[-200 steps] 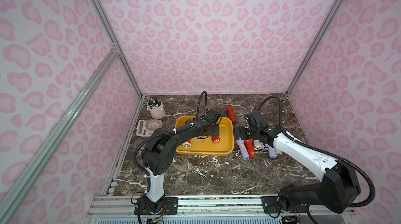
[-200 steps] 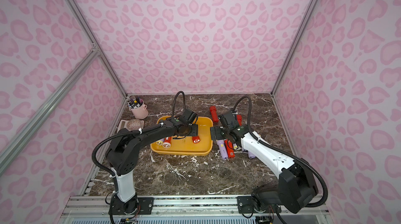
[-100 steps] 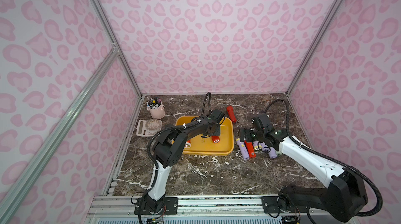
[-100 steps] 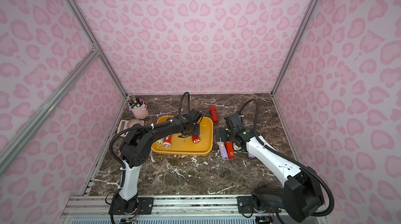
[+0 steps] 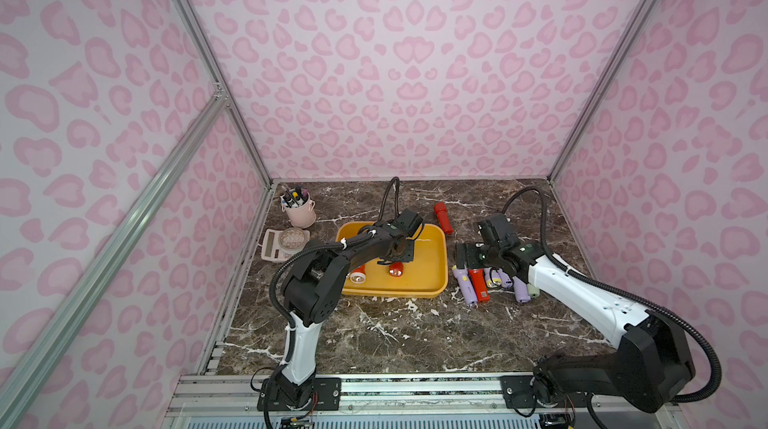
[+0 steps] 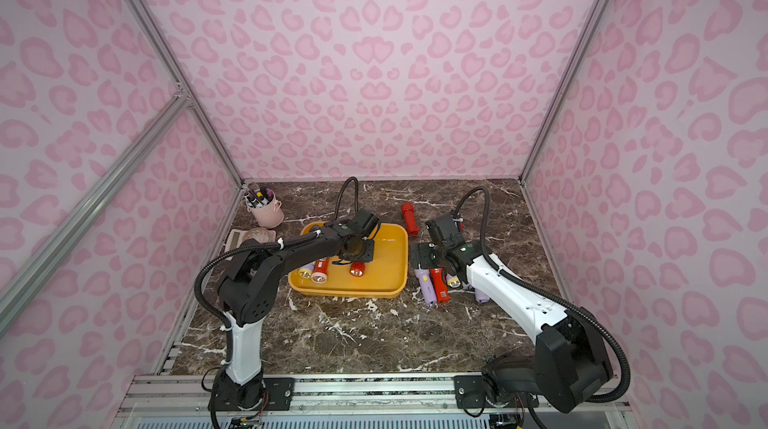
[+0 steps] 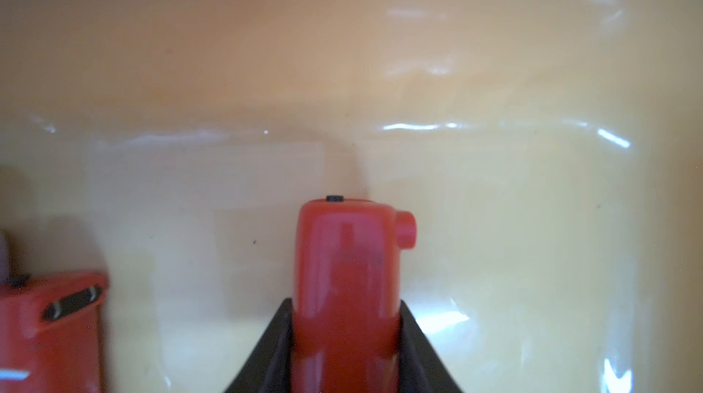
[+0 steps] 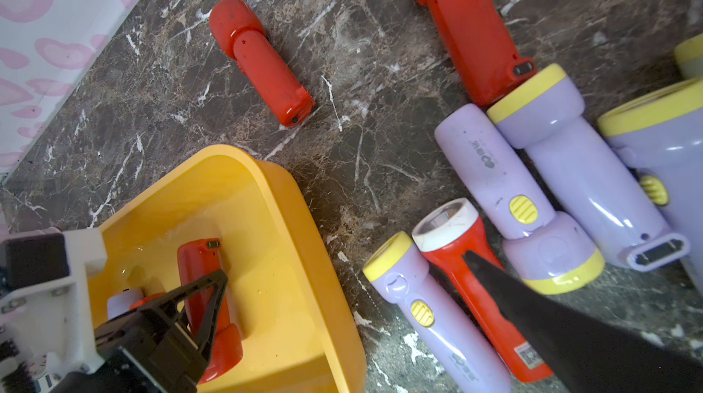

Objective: Put the flashlights into the storage boxes
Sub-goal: Move the flashlight into the storage box.

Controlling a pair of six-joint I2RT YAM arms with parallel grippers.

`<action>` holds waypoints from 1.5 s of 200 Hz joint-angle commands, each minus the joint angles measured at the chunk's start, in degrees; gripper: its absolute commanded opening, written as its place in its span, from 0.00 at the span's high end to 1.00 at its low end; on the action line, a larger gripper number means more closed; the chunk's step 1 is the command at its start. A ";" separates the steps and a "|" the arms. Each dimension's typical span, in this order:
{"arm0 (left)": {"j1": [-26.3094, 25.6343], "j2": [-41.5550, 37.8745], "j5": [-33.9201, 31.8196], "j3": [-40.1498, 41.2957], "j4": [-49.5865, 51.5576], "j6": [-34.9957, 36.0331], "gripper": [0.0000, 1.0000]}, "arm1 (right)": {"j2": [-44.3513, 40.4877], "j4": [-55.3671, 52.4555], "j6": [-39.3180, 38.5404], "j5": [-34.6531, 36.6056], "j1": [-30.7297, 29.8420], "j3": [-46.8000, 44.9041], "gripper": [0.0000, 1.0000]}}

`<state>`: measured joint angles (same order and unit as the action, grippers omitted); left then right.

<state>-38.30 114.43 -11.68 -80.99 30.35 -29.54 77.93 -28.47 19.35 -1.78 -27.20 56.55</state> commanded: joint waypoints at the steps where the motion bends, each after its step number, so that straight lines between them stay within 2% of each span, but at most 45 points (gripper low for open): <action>1: 0.14 -3.27 -2.16 3.42 1.07 1.85 0.62 | 0.86 0.30 0.31 -0.31 -0.03 0.79 0.01; 61: 1.28 -9.89 -7.33 13.34 0.95 2.95 0.58 | 2.96 0.10 0.94 -0.34 -2.04 2.79 0.01; 123: 4.89 -11.73 -6.77 17.78 -2.42 4.03 0.58 | 3.88 -1.67 1.30 1.95 -4.93 4.77 0.01; 194: 4.91 -14.11 -6.51 16.49 -1.31 5.02 0.41 | 4.07 -3.01 0.98 3.00 -5.23 6.09 0.01; 254: 4.30 -15.50 -5.11 10.38 1.35 4.75 0.39 | 2.86 -3.87 0.09 4.16 -5.08 6.44 0.01; 275: 3.40 -13.07 -3.97 4.34 2.92 4.40 0.39 | 1.16 -3.78 -0.26 4.42 -4.50 5.54 0.01; 300: 1.35 -7.99 -3.44 -7.16 5.46 3.97 0.39 | -1.52 -3.78 -0.28 5.08 -3.28 3.75 0.01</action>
<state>-35.46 102.89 -16.32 -80.12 33.04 -25.06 78.28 -31.59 19.81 1.48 -31.40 61.80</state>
